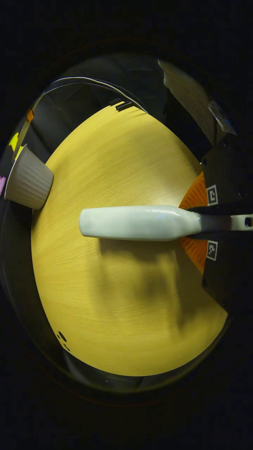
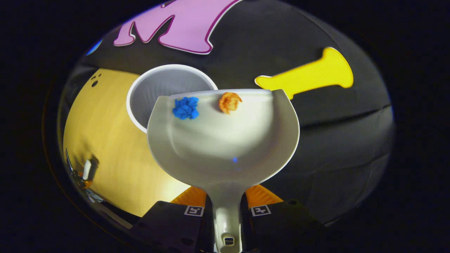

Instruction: Pick up the small broom and dustpan from the desktop, sweep the trash into the dustpan with the broom, and then empty the trash into the garbage bin.

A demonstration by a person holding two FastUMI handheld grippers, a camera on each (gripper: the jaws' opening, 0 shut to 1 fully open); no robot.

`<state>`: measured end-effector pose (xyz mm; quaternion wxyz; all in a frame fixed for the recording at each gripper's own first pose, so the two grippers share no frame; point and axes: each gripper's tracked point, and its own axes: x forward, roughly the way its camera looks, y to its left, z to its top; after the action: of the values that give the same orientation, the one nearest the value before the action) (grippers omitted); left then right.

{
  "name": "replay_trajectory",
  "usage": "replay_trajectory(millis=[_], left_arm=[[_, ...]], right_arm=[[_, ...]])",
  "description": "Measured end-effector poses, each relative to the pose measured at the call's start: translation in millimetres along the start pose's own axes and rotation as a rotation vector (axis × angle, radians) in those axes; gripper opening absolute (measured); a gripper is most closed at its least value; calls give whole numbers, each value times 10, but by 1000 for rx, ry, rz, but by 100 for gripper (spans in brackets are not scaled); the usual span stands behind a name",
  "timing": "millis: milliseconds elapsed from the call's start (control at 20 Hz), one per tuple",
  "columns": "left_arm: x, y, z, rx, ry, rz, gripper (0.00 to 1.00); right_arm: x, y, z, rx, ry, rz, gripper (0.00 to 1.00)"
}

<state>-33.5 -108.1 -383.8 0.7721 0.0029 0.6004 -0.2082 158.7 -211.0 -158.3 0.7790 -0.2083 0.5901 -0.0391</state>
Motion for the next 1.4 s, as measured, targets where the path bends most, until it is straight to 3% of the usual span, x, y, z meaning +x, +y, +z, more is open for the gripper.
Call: replay_trajectory(millis=[100,200,350,700,850,900,1000,1200,1250,1400], left_arm=[[4,8,-12,-14,3,5,19],[6,-3,-27,-29,5,7,22],[19,-25,-39,-46,2,7,22],[56,-37,-9,-39,-8,4,22],[64,-30,12,-30,-11,7,22],[69,-31,14,-27,-9,10,22],[64,-18,13,-24,-5,17,19],[56,-20,17,-23,-2,27,22],[53,-17,29,-21,-3,31,22],[34,-12,47,-17,-5,56,22]], right_arm=[[15,-5,49,-100,68,-24,38],[27,-31,114,-196,140,-54,33],[53,-37,213,-216,159,-58,37],[42,-13,282,-243,147,-56,33],[15,-22,260,-227,123,-35,37],[20,-17,254,-217,105,-19,33],[12,-35,226,-190,62,13,33],[-167,-59,76,-136,-27,70,37],[-176,-63,41,-124,-51,78,33],[-263,42,-98,-73,-117,126,34]])
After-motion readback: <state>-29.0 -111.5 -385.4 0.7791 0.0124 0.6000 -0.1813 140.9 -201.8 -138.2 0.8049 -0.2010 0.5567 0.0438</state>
